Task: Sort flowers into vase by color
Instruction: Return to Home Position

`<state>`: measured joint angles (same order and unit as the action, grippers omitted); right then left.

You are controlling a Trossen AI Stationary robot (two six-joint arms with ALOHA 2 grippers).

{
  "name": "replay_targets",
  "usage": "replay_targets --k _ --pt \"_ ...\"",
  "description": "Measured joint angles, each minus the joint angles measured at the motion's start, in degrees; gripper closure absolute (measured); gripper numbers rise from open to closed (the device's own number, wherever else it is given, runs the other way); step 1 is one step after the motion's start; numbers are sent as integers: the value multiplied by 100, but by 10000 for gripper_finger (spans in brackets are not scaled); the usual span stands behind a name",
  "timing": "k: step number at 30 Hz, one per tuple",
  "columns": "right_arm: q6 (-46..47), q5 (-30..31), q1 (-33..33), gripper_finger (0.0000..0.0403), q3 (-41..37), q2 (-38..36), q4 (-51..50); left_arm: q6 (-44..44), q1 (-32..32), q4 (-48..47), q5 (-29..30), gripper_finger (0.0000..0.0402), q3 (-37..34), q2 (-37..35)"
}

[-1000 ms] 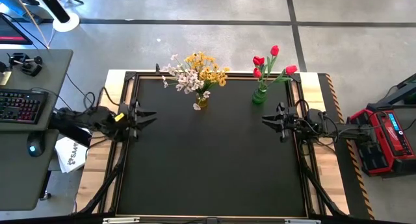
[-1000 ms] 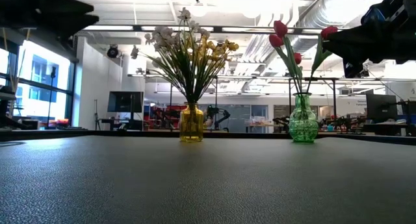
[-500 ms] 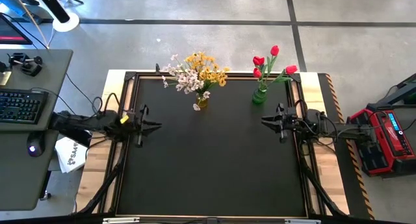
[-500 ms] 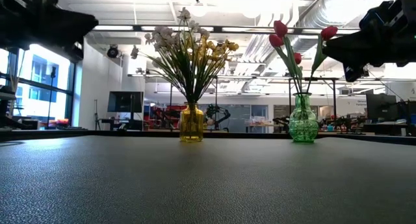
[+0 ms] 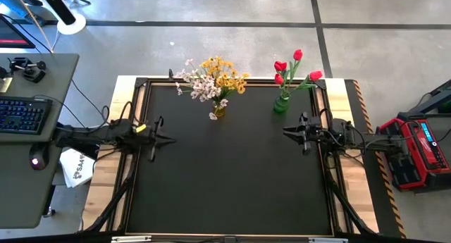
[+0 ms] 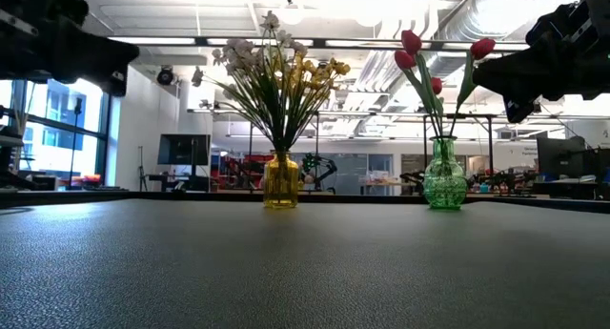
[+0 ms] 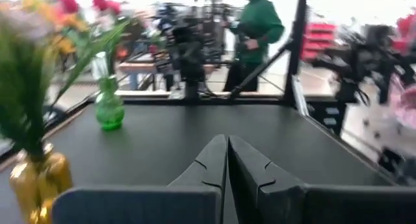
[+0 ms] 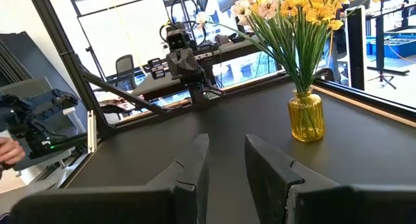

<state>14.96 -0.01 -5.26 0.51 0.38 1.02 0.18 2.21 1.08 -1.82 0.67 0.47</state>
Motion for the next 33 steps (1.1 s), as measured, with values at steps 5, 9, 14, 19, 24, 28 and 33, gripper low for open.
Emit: replay_targets --k 5,9,14,19,24,28,33 --pt "0 2 0 321 0 0 0 -563 1 2 238 397 2 18" --pt "0 2 0 321 0 0 0 -596 1 2 240 397 0 18" --pt "0 2 8 321 0 -1 1 -596 1 0 248 397 2 18" --pt "-1 14 200 321 0 -28 9 -598 1 0 251 397 0 18" --pt "0 4 199 321 0 -10 5 -600 1 0 251 397 0 18" --pt "-1 4 199 321 0 -9 4 -600 1 0 251 397 0 18" --pt "-1318 83 197 321 0 -2 3 -601 1 0 251 397 1 18"
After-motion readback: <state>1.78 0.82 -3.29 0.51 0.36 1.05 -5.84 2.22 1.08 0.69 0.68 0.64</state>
